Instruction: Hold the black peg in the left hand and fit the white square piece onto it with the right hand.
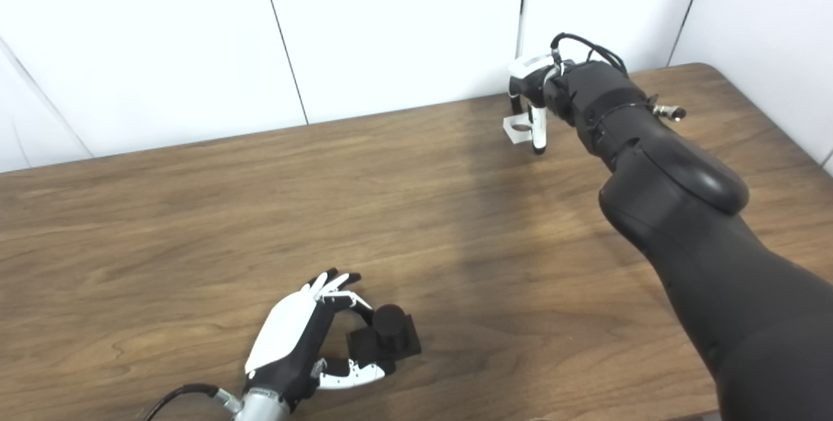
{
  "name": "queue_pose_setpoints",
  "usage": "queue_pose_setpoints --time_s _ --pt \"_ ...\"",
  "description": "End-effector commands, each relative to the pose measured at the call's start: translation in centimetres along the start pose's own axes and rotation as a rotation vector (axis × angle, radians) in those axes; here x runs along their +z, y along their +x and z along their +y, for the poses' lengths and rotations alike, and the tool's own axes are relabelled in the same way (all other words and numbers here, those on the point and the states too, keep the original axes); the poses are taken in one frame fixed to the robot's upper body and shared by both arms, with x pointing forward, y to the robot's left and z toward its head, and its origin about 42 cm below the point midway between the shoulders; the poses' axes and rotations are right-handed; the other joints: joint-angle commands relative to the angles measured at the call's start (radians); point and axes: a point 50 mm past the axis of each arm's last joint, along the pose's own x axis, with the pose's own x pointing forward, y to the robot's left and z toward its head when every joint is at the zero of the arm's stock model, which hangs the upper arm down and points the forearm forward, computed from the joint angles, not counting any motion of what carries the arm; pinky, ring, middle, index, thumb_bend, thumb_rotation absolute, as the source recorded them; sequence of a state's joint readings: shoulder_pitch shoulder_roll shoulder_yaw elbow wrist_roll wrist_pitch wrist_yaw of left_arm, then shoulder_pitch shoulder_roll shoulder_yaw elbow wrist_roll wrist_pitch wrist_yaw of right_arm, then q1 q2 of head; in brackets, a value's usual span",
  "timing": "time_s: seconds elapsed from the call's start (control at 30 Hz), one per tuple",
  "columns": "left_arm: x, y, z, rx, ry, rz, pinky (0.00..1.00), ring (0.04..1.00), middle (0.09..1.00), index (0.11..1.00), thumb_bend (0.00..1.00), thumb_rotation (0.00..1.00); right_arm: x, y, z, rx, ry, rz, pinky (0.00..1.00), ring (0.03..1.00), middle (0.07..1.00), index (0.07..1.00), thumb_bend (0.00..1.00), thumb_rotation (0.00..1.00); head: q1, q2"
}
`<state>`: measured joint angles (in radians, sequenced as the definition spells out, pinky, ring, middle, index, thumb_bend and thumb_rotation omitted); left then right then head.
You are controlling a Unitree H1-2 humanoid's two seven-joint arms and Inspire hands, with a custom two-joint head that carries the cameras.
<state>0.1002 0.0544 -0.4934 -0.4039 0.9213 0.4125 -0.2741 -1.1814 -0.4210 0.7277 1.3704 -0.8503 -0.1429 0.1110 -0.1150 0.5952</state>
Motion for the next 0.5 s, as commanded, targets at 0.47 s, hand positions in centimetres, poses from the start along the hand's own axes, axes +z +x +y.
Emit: queue_pose_setpoints --time_s 0.47 --pt "-1.86 -0.55 -1.82 -0.075 0.022 0.112 1.00 1.000 0.921 0.490 0.52 0.07 -0.77 -0.39 -3.35 -0.117 0.001 -0.019 1.00 1.000 0.928 0.487 0.53 0.14 -0.001 0.001"
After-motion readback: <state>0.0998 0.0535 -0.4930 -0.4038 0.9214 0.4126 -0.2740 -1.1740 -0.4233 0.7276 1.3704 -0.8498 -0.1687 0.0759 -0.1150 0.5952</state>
